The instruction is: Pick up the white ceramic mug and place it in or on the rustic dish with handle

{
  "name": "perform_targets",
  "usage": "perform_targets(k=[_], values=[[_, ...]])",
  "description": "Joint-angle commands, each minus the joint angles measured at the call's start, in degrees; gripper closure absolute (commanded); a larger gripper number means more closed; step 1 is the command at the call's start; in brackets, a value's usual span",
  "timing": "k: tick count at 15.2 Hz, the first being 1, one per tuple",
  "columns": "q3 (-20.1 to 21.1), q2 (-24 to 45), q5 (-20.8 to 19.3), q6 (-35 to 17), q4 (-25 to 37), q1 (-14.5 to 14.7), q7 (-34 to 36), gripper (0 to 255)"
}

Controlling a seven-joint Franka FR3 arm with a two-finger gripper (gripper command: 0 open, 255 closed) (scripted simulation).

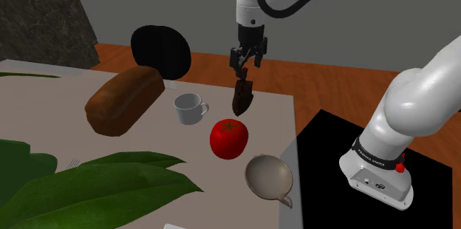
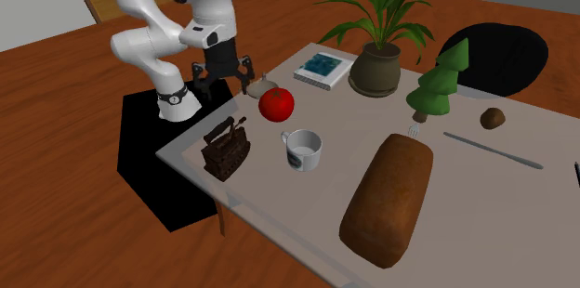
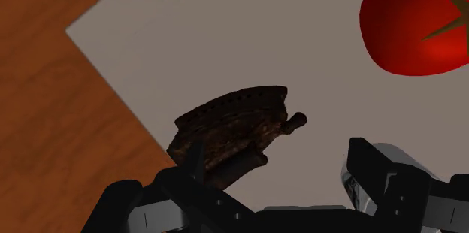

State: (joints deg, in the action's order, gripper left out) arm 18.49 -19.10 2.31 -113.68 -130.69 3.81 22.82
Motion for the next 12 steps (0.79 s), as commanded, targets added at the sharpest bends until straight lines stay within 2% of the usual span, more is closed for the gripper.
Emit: perform_targets(k=[1,7,12], values=[[1.89,4.16,-0.83,-1.46,2.57,0.17,2.82,0],[6.1,17.49,-5.95,-4.29,11.92,1.06,11.19,0],[7.63,29.31,-11.83,-4.44,21.9,3.64,18.03,0]])
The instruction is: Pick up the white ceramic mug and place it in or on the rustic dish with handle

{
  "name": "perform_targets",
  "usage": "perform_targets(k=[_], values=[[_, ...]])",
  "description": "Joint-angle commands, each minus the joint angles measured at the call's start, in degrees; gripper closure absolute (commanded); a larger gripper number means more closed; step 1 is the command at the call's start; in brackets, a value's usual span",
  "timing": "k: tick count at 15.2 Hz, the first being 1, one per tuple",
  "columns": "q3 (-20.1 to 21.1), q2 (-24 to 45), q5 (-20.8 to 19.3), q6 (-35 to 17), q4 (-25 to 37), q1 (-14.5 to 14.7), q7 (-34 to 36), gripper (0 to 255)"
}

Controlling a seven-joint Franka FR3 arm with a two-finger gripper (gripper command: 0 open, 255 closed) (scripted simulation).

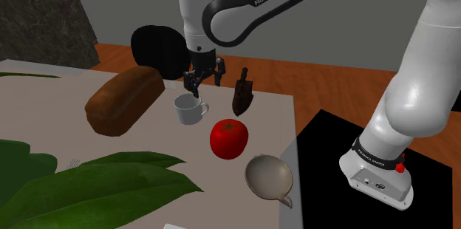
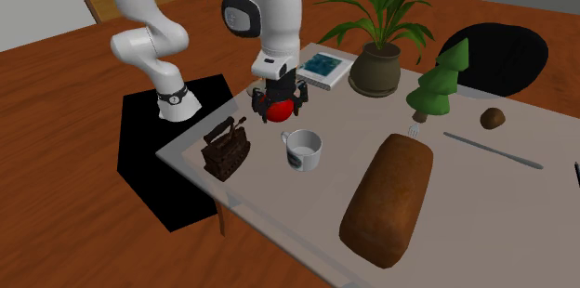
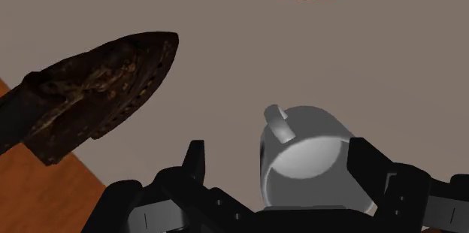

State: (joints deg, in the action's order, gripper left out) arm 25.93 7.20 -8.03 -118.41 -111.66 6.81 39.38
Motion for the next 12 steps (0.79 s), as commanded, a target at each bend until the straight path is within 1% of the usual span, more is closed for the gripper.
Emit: perform_targets(k=[1,5,8,9,12], values=[[0.26,5.41,-2.68,0.51,5.13,1.38,2.69,0],[-0.26,15.08,-6.92,2.17,15.21,5.16,6.73,0],[-1.07,22.54,-9.52,4.24,24.09,8.47,8.82,0],[-1.22,23.27,-9.71,4.48,25.03,8.86,8.96,0],[-1.55,24.08,-10.13,2.63,23.94,8.88,9.24,0]])
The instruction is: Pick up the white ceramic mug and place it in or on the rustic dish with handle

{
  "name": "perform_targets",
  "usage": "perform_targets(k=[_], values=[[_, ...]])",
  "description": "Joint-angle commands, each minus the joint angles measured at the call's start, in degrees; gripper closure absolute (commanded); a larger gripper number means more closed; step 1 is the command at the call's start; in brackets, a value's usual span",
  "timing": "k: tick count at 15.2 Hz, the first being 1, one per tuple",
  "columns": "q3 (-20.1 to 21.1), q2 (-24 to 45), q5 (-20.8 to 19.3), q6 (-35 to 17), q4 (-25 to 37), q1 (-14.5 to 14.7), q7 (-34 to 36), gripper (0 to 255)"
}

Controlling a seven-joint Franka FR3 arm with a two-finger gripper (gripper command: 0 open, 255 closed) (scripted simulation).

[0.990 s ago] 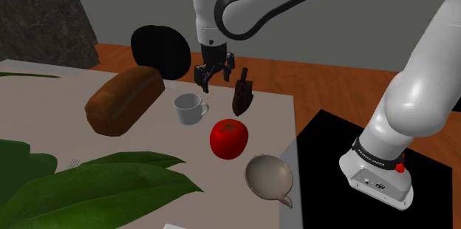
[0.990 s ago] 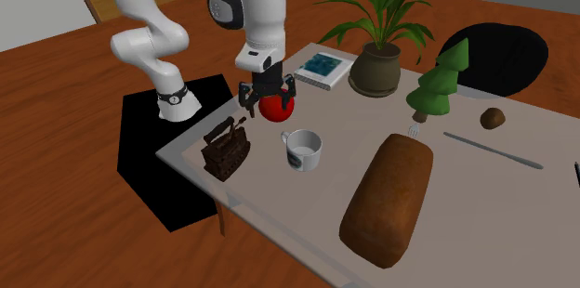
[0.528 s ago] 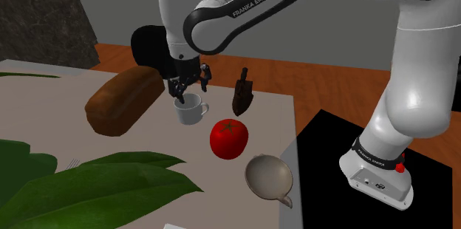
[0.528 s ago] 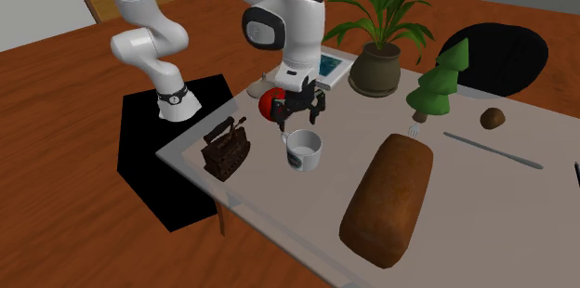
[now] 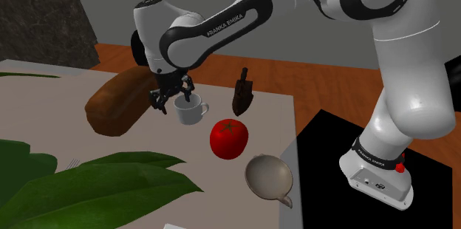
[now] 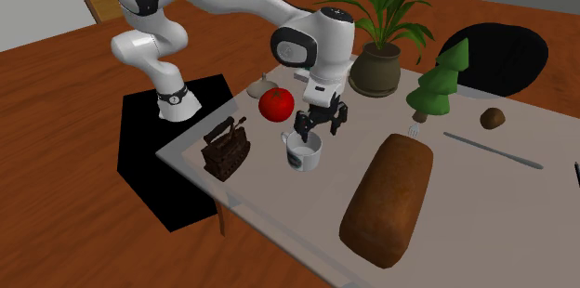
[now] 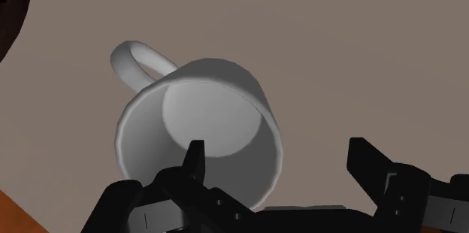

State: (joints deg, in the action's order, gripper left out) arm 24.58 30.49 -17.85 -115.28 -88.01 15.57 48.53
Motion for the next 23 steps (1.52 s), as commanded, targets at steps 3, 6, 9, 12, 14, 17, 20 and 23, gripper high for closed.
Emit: perform_targets(k=[3,6,9,12,14,17,20,23], values=[[-0.51,1.69,-0.8,-2.28,-0.66,0.15,0.4,0],[-0.68,2.2,-1.07,-3.19,-1.11,0.18,0.57,0],[-0.68,2.2,-1.07,-3.19,-1.11,0.18,0.57,0],[-0.68,2.2,-1.07,-3.19,-1.11,0.18,0.57,0],[-0.68,2.2,-1.07,-3.19,-1.11,0.18,0.57,255],[-0.68,2.2,-1.07,-3.19,-1.11,0.18,0.57,255],[-0.68,2.2,-1.07,-3.19,-1.11,0.18,0.57,255],[-0.58,1.87,-0.9,-2.61,-0.83,0.14,0.43,255]])
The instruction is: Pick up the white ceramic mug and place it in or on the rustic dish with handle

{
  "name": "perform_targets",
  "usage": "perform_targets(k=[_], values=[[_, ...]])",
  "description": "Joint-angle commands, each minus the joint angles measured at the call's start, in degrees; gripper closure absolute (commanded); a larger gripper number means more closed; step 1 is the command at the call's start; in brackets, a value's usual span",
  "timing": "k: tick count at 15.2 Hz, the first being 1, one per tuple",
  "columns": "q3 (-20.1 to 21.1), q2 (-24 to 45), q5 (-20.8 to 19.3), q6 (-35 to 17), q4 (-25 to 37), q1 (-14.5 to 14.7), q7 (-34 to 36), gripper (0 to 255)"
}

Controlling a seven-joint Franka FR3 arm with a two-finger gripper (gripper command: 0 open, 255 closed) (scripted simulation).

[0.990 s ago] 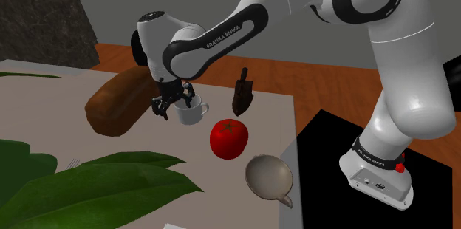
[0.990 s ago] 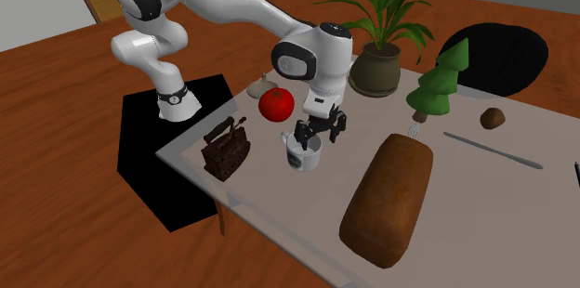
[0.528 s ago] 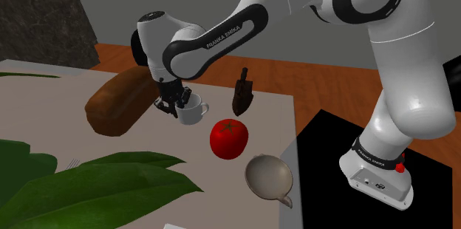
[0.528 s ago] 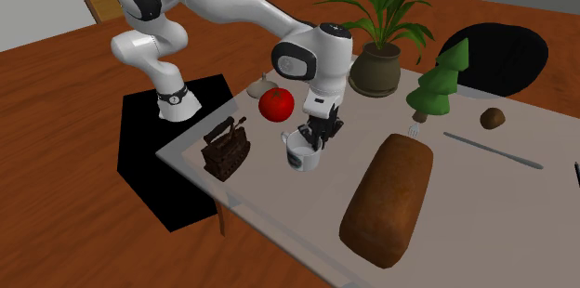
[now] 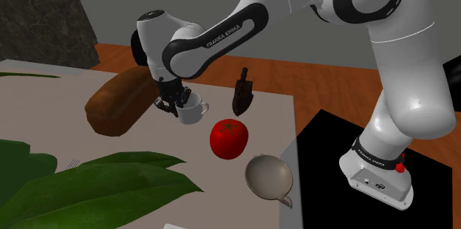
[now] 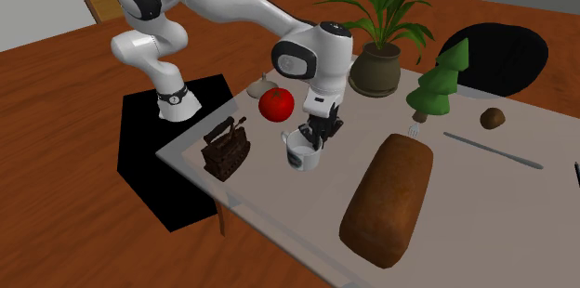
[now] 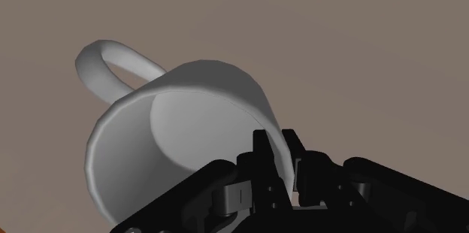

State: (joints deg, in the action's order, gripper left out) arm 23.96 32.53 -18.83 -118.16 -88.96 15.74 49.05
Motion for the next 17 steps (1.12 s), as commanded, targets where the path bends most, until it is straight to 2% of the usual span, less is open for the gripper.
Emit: perform_targets(k=[1,17], values=[[0.15,-0.48,0.26,0.85,0.42,-0.08,-0.22,255],[1.31,-4.04,2.41,11.07,7.5,-0.05,-2.22,255]])
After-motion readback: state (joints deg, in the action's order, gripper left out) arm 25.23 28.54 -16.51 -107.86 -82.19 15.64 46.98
